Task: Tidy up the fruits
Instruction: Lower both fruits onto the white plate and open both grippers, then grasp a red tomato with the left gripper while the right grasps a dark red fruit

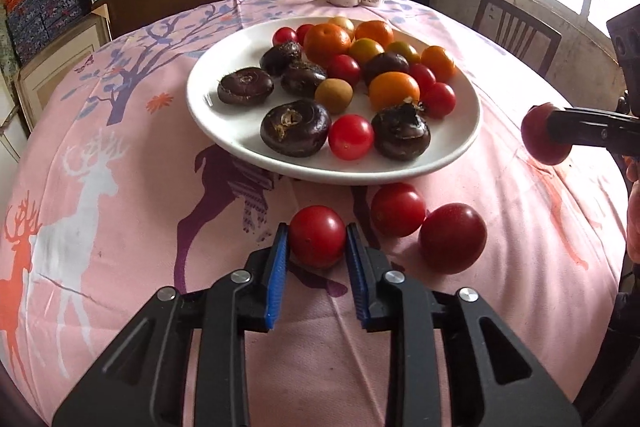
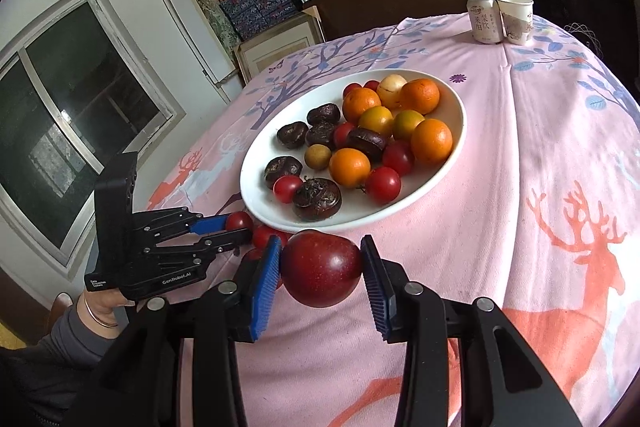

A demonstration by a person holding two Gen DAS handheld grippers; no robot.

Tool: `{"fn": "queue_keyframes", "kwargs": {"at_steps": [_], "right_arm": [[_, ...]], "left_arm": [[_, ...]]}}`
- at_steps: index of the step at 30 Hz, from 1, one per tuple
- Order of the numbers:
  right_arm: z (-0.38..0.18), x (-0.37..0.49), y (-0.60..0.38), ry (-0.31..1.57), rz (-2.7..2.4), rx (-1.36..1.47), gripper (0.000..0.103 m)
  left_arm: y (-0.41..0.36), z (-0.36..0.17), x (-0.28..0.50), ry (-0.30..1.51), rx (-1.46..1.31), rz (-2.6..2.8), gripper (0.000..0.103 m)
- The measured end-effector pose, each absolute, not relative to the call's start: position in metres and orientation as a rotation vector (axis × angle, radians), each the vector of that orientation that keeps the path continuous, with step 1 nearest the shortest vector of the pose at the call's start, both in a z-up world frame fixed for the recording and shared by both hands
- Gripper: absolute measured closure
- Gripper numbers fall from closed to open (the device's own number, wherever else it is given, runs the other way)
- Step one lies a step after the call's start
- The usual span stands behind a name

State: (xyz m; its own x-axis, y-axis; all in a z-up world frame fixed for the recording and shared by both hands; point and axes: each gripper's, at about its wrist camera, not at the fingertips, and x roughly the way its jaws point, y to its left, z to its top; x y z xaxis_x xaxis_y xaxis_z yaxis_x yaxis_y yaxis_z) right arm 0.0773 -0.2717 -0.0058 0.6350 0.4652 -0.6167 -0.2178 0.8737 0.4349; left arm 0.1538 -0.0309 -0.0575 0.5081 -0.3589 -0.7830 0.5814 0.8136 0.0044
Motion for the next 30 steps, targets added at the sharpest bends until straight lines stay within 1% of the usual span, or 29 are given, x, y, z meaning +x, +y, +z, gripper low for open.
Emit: {"fn": "queue_keyframes", "kwargs": {"at_steps": [6,10,14,15,16,17,18,19,23,27,30], "right_arm": [[0.014,0.098,-0.273,0.76,0.396,0.328,0.062],[0.026,0.145,-0.27,0.763,0.376,0.33,0.062],[0.024,0.19,-0.261,0.776,0.346,0.342,0.061],[0.024,0.197,-0.26,0.771,0.329,0.34,0.06],[0.024,0.2,-0.259,0.769,0.321,0.344,0.056],[0.024,0.201,-0.259,0.77,0.314,0.35,0.051],[0.026,0.197,-0.259,0.764,0.316,0.348,0.051],[0.028,0.19,-0.257,0.752,0.319,0.332,0.049],[0.027,0.146,-0.239,0.755,0.351,0.209,0.046],[-0.002,0.098,-0.2,0.826,0.462,0.077,0.045],[-0.022,0.087,-0.175,0.865,0.468,-0.014,0.045]], "left_arm": [[-0.03,-0.014,0.15,0.762,0.214,-0.587,0.076],[-0.047,0.0,0.188,0.767,0.197,-0.557,0.076],[-0.066,-0.005,0.229,0.801,0.175,-0.519,0.075],[-0.069,-0.007,0.236,0.808,0.175,-0.504,0.072],[-0.07,-0.008,0.241,0.812,0.171,-0.489,0.056],[-0.067,-0.009,0.243,0.81,0.152,-0.475,0.05],[-0.063,-0.008,0.24,0.8,0.13,-0.477,0.043],[-0.06,-0.007,0.235,0.79,0.123,-0.488,0.04],[-0.043,-0.006,0.201,0.755,0.164,-0.493,0.038],[-0.022,-0.018,0.172,0.781,0.211,-0.473,0.037],[-0.012,-0.031,0.16,0.816,0.235,-0.459,0.037]]}}
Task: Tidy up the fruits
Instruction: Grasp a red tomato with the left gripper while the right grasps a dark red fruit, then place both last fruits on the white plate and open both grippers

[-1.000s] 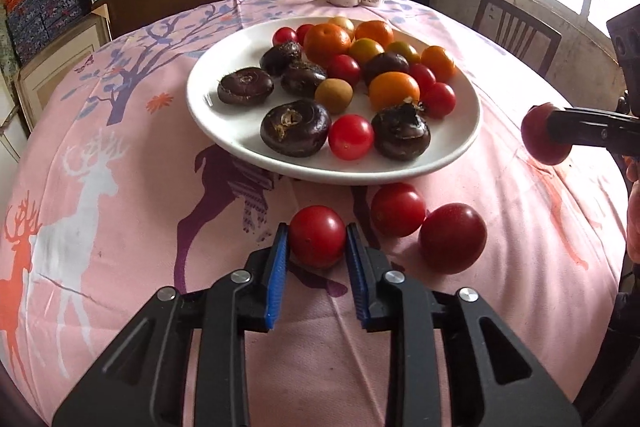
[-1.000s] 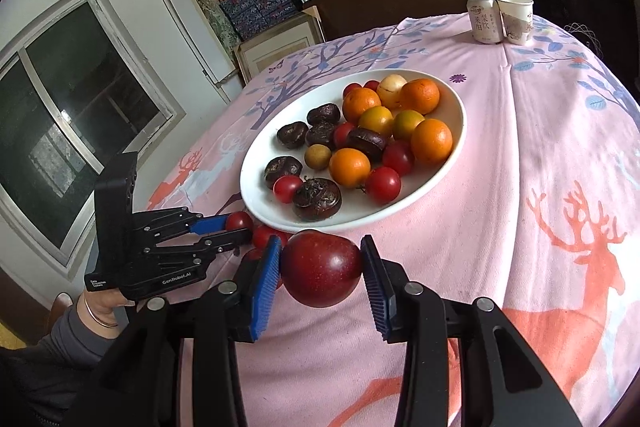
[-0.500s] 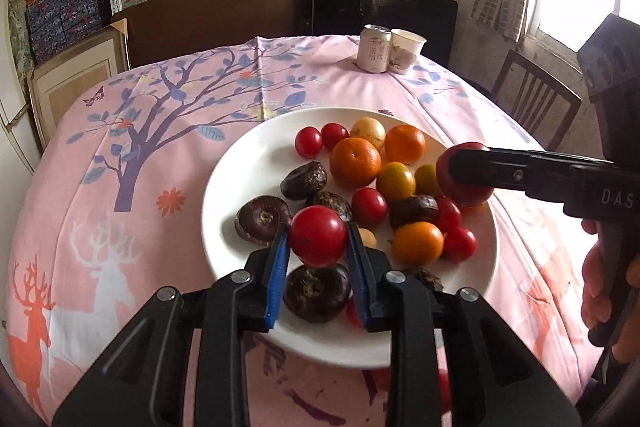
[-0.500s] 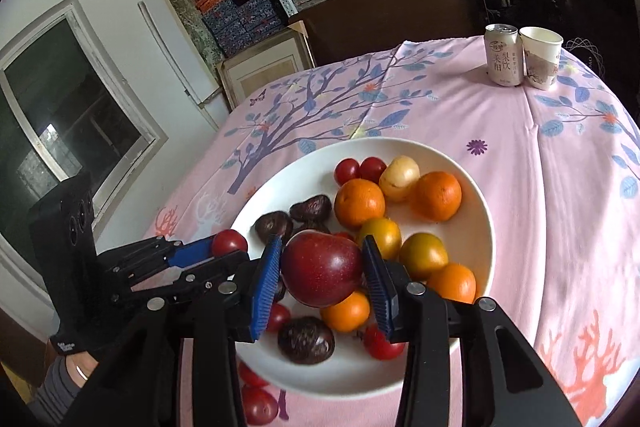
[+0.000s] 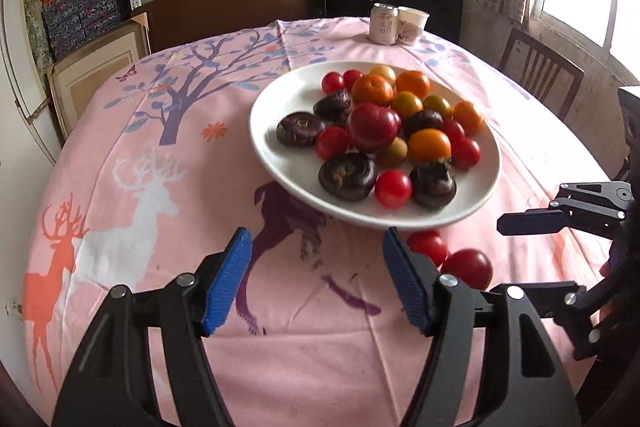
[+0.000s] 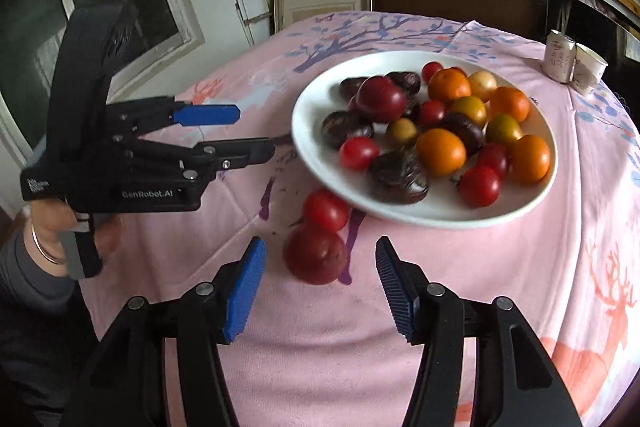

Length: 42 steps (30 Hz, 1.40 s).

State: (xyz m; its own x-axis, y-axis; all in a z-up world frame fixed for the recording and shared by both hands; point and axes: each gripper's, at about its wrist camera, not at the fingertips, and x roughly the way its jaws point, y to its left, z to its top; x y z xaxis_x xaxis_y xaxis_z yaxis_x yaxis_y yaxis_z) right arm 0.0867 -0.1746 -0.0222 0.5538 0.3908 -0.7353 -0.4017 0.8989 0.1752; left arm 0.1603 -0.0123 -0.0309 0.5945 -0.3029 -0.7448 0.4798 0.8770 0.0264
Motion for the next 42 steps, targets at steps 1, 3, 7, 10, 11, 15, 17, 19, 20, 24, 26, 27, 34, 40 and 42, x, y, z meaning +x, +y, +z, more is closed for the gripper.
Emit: {"fn": "queue_keyframes", "kwargs": {"at_steps": [1,3,7,10,11,15,17,19,20,24,26,27,34,40,42], "right_arm": [[-0.026,0.089,-0.169,0.872,0.456,-0.032,0.045],[-0.031,0.094,-0.164,0.88,0.446,-0.036,0.05],[-0.031,0.096,-0.171,0.895,0.448,0.04,0.065],[-0.021,0.083,-0.19,0.857,0.431,0.093,0.065],[-0.018,0.08,-0.201,0.847,0.428,0.127,0.065],[-0.015,0.067,-0.242,0.84,0.384,0.249,0.065],[-0.018,0.062,-0.255,0.839,0.358,0.267,0.065],[-0.022,0.058,-0.263,0.846,0.352,0.285,0.065],[-0.023,0.056,-0.265,0.846,0.35,0.288,0.065],[-0.023,0.051,-0.269,0.838,0.359,0.297,0.065],[-0.02,0.05,-0.269,0.825,0.369,0.296,0.065],[-0.018,0.05,-0.27,0.817,0.381,0.301,0.065],[0.014,0.078,-0.272,0.75,0.397,0.303,0.065],[0.033,0.143,-0.265,0.753,0.369,0.292,0.065],[0.032,0.164,-0.262,0.763,0.357,0.292,0.065]], "left_arm": [[-0.012,-0.035,0.158,0.827,0.243,-0.456,0.037],[-0.012,-0.041,0.154,0.838,0.256,-0.449,0.037],[-0.02,-0.048,0.147,0.86,0.267,-0.469,0.037],[-0.037,-0.051,0.138,0.852,0.305,-0.503,0.037],[-0.045,-0.051,0.136,0.844,0.321,-0.517,0.037],[-0.078,-0.056,0.134,0.833,0.365,-0.527,0.037],[-0.092,-0.059,0.136,0.835,0.378,-0.524,0.039],[-0.1,-0.065,0.142,0.866,0.372,-0.524,0.07],[-0.101,-0.067,0.145,0.886,0.36,-0.528,0.072],[-0.094,-0.063,0.141,0.888,0.328,-0.535,0.072],[-0.087,-0.06,0.136,0.89,0.311,-0.538,0.072],[-0.083,-0.057,0.134,0.887,0.301,-0.539,0.072],[-0.062,-0.017,0.141,0.801,0.235,-0.515,0.072],[-0.073,-0.003,0.186,0.785,0.215,-0.495,0.072],[-0.08,-0.006,0.201,0.79,0.227,-0.481,0.072]]}}
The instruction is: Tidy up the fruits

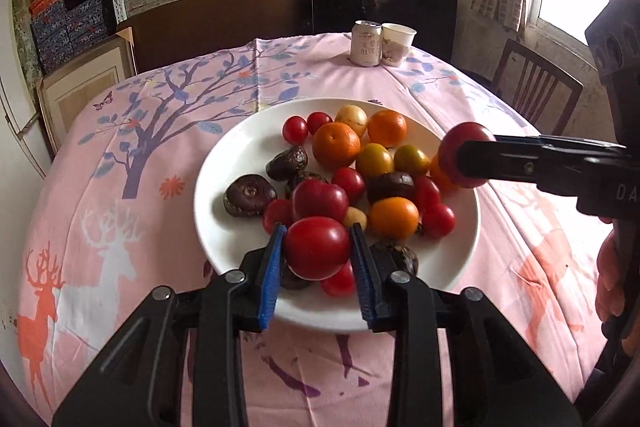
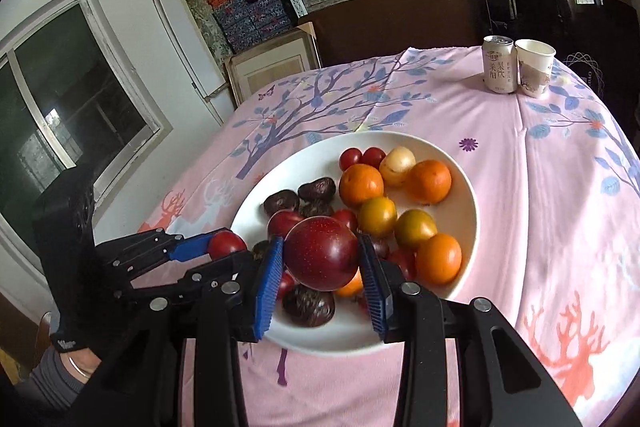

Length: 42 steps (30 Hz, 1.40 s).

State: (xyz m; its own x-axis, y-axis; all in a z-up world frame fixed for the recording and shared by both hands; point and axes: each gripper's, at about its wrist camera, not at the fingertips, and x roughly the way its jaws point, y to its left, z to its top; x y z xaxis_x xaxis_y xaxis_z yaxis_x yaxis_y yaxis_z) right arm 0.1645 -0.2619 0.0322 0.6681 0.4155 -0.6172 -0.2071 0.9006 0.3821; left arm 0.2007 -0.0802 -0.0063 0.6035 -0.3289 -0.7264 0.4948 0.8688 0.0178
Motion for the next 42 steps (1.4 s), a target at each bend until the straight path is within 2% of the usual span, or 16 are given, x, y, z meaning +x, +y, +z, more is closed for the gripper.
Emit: {"fn": "queue_keyframes", "kwargs": {"at_steps": [2,3,4,5,6,7,9,11,12,14,16,29,42], "right_arm": [[0.031,0.183,-0.258,0.763,0.352,0.288,0.063],[0.029,0.191,-0.256,0.768,0.346,0.286,0.063],[0.028,0.196,-0.254,0.772,0.332,0.283,0.06],[0.027,0.199,-0.255,0.774,0.319,0.29,0.049],[0.028,0.198,-0.256,0.768,0.311,0.297,0.044],[0.029,0.194,-0.256,0.755,0.31,0.296,0.038],[0.031,0.182,-0.256,0.742,0.288,0.262,0.03],[0.032,0.162,-0.259,0.733,0.283,0.265,0.017],[0.033,0.151,-0.262,0.727,0.286,0.274,0.015],[0.034,0.126,-0.268,0.708,0.263,0.265,0.007],[0.034,0.098,-0.273,0.684,0.229,0.248,0.004],[0.057,-0.016,-0.282,0.588,0.079,0.112,0.004],[0.079,-0.071,-0.279,0.524,0.066,0.112,0.004]], "left_arm": [[-0.083,-0.014,0.215,0.813,0.219,-0.474,0.071],[-0.083,-0.016,0.22,0.814,0.217,-0.46,0.067],[-0.082,-0.018,0.223,0.814,0.211,-0.446,0.052],[-0.079,-0.017,0.223,0.808,0.196,-0.431,0.043],[-0.075,-0.016,0.222,0.8,0.176,-0.425,0.025],[-0.07,-0.013,0.218,0.783,0.16,-0.426,0.018],[-0.064,-0.007,0.208,0.754,0.167,-0.402,0.013],[-0.057,-0.003,0.195,0.742,0.179,-0.378,0.008],[-0.053,-0.002,0.187,0.74,0.18,-0.372,0.006],[-0.045,-0.001,0.168,0.741,0.194,-0.347,0.005],[-0.04,-0.001,0.147,0.735,0.215,-0.319,0.005],[-0.02,0.033,0.025,0.617,0.194,-0.236,0.005],[0.001,0.063,-0.02,0.563,0.142,-0.165,0.005]]}}
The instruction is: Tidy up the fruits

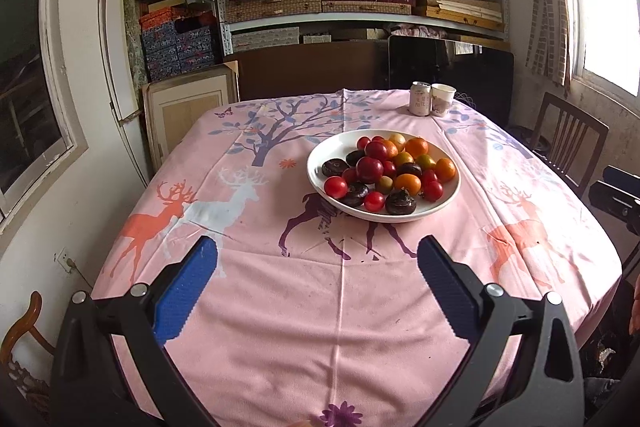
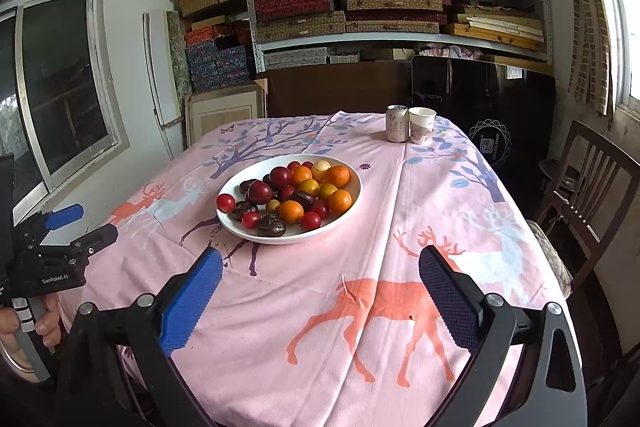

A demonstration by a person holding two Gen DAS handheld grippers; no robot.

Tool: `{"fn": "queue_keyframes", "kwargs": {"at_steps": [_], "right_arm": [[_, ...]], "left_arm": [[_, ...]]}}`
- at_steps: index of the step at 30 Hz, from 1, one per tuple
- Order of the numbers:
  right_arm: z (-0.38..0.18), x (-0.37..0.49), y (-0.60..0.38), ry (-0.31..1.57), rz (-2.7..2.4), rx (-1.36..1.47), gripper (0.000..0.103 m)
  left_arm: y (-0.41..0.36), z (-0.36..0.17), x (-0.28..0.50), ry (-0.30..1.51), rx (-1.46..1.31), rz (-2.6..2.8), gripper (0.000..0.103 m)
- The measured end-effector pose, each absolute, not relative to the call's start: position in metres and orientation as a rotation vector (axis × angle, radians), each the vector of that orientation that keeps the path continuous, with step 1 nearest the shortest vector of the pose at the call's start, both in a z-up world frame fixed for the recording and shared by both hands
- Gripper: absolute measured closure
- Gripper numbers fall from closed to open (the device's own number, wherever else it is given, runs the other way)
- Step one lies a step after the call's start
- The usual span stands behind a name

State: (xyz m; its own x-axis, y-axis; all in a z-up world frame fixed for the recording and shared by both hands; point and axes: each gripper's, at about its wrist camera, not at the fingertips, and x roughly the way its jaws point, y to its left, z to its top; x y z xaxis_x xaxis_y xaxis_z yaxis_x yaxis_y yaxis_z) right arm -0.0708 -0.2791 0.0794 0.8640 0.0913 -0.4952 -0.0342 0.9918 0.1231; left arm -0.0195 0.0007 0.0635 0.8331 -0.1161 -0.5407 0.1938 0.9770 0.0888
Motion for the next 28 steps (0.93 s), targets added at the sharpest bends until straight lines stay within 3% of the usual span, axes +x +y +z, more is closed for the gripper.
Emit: {"fn": "queue_keyframes", "kwargs": {"at_steps": [28], "right_arm": [[0.078,-0.096,-0.295,0.516,0.045,0.154,0.004]], "left_arm": [[0.008,0.074,-0.035,0.534,0.15,-0.094,0.005]]}}
